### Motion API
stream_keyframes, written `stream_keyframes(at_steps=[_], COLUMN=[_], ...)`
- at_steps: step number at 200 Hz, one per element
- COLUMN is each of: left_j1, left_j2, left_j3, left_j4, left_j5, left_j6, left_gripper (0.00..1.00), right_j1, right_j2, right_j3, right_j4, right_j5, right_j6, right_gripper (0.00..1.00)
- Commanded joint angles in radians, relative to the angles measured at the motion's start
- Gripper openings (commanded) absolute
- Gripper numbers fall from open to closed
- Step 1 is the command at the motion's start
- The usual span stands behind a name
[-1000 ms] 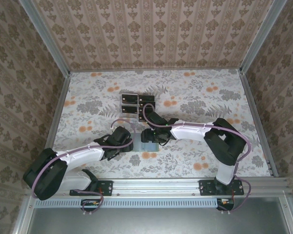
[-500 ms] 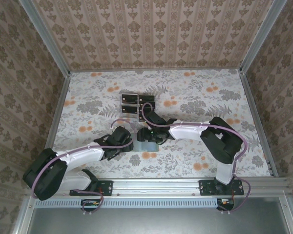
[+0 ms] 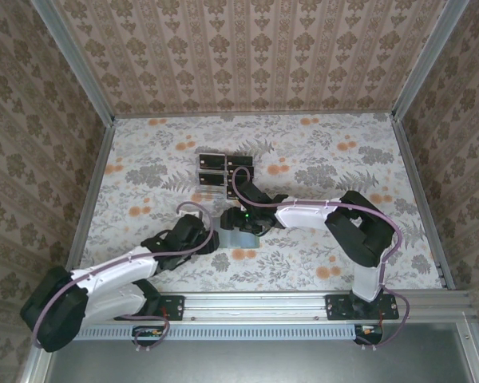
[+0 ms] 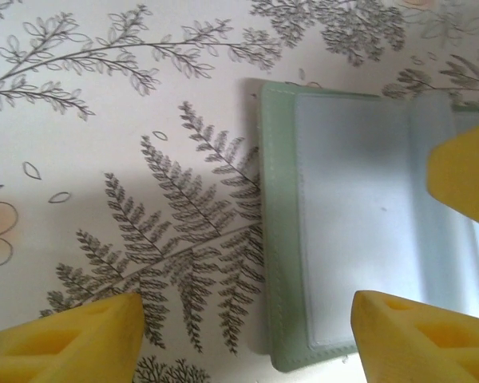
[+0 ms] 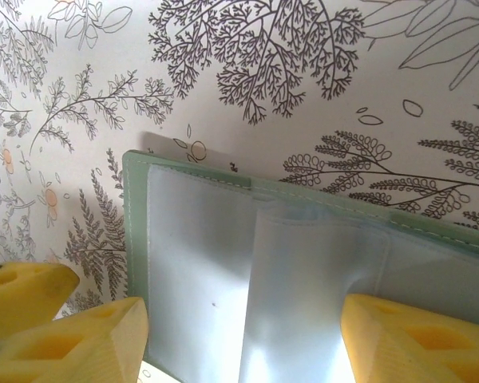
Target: Put the credit cards into the card holder
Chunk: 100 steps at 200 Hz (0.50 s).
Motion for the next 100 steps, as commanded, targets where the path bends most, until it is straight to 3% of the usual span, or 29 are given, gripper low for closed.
stream_keyframes(at_steps=[1, 47, 100], left_j1=[-0.026, -0.087, -0.103], left_j2=[-0.041, -0.023, 0.110], left_j3=[-0.033, -0.026, 0.046], left_j4=[0.046, 0.134, 0.187], left_j5=[0.019, 0.006, 0.000], left_j6=[0.007, 0.052, 0.112], left_gripper=[0.74, 0.77, 0.78], right_j1=[0.000, -0.002, -0.003], right_j2=[0.032, 0.040, 0.040], right_j3=[-0.006, -0.015, -0.023], right_j4=[-0.011, -0.002, 0.012], right_j5=[-0.025, -0.036, -0.048], right_j6=[0.048, 0.086, 0.103], right_gripper=[0.69, 0.71, 0.73])
